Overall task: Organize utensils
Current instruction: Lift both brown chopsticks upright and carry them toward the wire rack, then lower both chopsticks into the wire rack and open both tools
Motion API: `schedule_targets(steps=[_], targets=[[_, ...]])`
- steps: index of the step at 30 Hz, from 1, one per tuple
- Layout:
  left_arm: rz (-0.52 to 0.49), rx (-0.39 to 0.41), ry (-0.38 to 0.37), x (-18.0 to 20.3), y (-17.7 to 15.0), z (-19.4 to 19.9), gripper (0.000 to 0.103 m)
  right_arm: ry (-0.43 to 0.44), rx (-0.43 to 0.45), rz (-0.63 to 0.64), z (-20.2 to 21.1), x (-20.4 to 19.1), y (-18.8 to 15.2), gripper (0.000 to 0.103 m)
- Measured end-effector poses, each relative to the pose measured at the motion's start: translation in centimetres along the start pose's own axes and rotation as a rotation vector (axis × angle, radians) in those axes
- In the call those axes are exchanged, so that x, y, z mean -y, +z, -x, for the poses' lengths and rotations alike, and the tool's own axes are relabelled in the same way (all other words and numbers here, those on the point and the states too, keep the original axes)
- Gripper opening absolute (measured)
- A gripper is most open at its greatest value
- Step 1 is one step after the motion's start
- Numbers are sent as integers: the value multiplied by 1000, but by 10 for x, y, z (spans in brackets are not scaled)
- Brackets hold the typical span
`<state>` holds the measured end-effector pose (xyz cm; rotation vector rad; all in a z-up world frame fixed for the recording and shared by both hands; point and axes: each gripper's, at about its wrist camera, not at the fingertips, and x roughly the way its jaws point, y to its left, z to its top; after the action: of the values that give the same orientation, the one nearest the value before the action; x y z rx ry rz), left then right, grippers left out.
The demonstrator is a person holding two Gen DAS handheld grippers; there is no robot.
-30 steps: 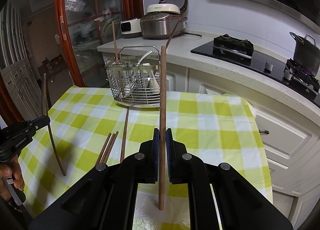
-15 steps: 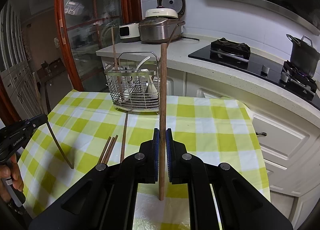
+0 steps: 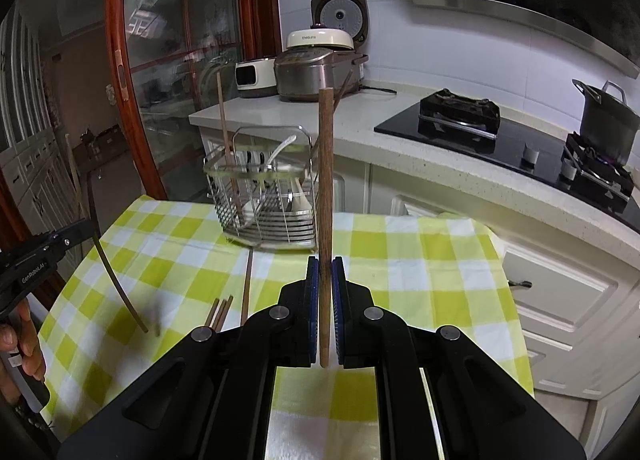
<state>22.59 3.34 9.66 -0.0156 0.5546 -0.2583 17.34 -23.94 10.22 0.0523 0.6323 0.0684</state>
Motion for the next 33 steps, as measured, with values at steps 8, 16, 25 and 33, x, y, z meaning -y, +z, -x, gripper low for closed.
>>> schedule_targets(steps=[8,16,25,33], targets=[[8,77,-22,1,47,-5,6,11,63,5,3,2,48,9],[-13,173,-33,11,106,-7,6,8,164,26,10,-5,116,9],[-22,241,-64,22,149,-25,6,36,220,11,-4,-17,165,9],[44,248,-112,12,159,-52,6,61,207,10,-36,-35,175,9]])
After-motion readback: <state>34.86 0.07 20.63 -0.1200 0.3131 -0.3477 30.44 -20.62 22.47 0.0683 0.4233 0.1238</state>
